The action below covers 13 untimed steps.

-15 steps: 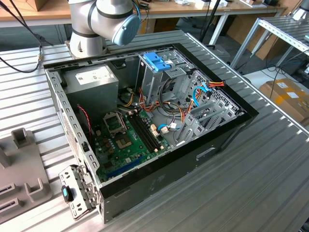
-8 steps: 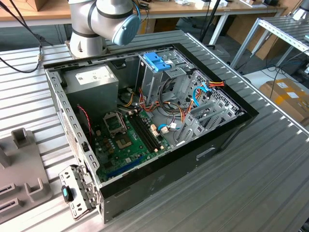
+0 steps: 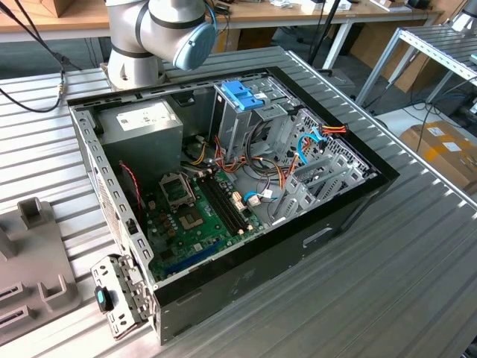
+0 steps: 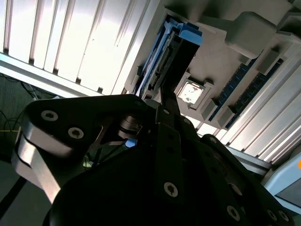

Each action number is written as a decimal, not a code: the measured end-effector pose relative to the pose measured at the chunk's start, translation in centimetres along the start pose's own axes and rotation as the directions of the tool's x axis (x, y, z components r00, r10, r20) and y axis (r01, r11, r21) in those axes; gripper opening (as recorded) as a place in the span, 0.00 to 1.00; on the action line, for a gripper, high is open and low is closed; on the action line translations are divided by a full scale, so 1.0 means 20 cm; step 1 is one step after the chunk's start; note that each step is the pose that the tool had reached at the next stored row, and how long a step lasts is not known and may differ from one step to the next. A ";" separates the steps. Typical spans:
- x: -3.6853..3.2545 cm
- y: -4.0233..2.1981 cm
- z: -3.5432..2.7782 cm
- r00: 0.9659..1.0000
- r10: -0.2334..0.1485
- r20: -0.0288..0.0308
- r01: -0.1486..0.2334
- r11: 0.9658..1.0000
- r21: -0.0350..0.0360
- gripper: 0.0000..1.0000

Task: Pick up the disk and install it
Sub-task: 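Pick up the disk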

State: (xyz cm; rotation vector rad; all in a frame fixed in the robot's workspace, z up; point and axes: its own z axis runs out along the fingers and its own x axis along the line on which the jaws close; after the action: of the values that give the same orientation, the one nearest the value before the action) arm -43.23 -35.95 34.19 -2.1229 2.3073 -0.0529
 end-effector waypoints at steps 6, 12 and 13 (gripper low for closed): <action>0.000 0.000 0.000 1.000 0.000 0.000 0.000 1.000 0.000 0.11; 0.000 0.000 0.000 1.000 0.000 0.000 0.000 1.000 0.000 0.42; 0.000 0.000 0.000 1.000 0.000 0.000 0.000 1.000 0.000 0.47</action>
State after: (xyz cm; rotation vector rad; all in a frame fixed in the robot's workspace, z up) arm -43.23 -35.95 34.19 -2.1227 2.3070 -0.0524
